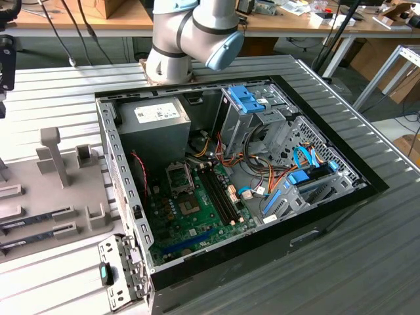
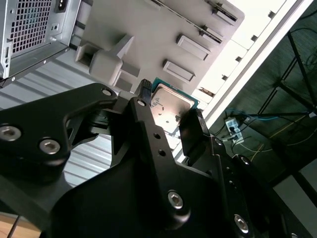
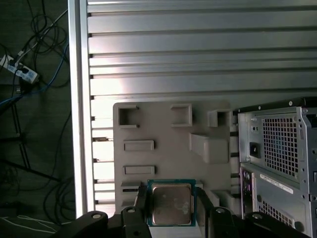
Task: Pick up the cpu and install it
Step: 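Pick up the cpu and move it towards the insertion slot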
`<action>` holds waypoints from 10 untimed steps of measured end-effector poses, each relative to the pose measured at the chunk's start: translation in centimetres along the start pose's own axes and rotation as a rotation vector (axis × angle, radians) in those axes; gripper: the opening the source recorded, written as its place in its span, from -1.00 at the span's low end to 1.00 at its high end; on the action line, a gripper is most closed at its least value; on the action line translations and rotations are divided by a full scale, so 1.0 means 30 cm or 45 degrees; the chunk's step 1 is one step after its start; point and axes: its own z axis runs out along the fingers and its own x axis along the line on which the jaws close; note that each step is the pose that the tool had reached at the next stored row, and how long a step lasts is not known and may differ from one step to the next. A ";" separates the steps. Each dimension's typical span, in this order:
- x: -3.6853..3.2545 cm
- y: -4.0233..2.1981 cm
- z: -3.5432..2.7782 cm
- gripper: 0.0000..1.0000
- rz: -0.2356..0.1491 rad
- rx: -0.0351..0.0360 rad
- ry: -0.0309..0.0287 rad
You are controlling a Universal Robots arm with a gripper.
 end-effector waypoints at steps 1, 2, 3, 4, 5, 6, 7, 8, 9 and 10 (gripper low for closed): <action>-0.003 0.000 0.000 -0.05 0.000 0.0000 -0.0001; -0.005 0.000 0.000 -0.05 0.000 -0.0001 -0.0002; -0.008 0.000 0.000 -0.05 0.000 0.0000 -0.0001; -0.012 0.000 0.000 -0.05 0.000 0.0000 0.0000; -0.015 0.001 0.000 -0.05 0.000 0.0000 0.0000; -0.018 0.001 0.001 -0.05 0.000 -0.0001 -0.0001; -0.020 0.001 0.001 -0.05 0.000 0.0000 0.0000; -0.024 0.001 0.001 -0.05 0.000 0.0000 0.0000; -0.027 0.001 0.001 -0.05 0.000 0.0000 -0.0001; -0.030 0.001 0.001 -0.05 0.000 -0.0001 -0.0001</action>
